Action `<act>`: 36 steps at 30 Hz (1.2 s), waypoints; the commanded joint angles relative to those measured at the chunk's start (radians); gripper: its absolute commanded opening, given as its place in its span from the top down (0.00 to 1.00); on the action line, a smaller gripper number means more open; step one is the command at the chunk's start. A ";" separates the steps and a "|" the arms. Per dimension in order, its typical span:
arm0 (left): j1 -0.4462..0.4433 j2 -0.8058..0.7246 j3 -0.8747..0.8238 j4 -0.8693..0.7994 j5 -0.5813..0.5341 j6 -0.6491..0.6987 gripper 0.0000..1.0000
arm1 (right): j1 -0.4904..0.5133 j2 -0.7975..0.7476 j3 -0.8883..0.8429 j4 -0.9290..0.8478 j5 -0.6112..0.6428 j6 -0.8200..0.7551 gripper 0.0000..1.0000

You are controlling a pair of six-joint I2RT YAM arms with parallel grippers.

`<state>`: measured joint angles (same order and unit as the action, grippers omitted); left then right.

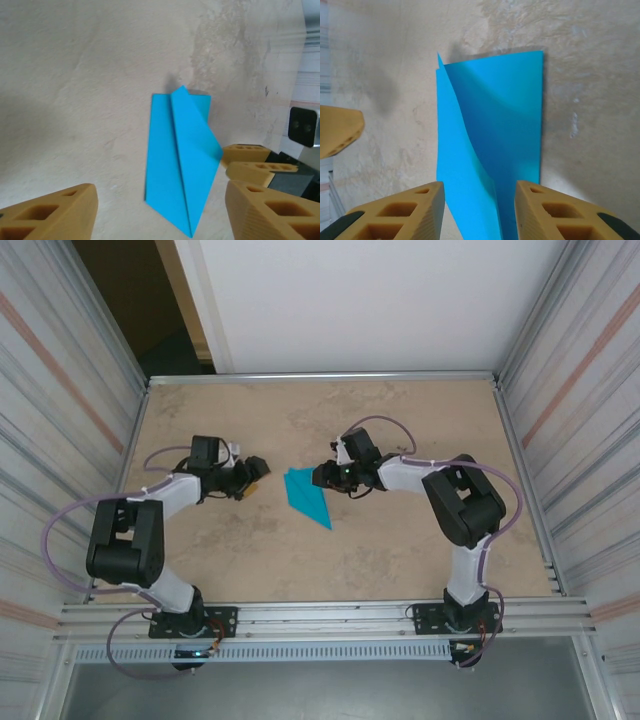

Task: Fold a paper plane with a square sheet of paper (pick it up from the middle)
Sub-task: Turn over the paper at the center of the table.

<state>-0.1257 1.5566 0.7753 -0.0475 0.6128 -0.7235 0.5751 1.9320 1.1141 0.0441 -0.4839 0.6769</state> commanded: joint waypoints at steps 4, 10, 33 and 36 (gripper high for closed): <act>0.014 -0.079 -0.049 0.067 0.016 0.014 0.19 | -0.013 0.043 0.034 -0.031 -0.113 -0.106 0.64; 0.014 -0.095 -0.073 0.111 0.040 0.007 0.15 | -0.014 0.044 0.030 -0.012 -0.175 -0.155 0.79; -0.131 -0.353 -0.184 0.591 0.179 -0.130 0.12 | -0.044 -0.292 -0.072 0.363 -0.183 0.197 0.97; -0.178 -0.346 -0.166 0.611 0.170 -0.123 0.14 | -0.044 -0.304 -0.085 0.449 -0.205 0.281 0.96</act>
<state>-0.2779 1.2247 0.5941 0.4858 0.7685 -0.8436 0.5297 1.6539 1.0489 0.3748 -0.6514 0.8337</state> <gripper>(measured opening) 0.862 0.045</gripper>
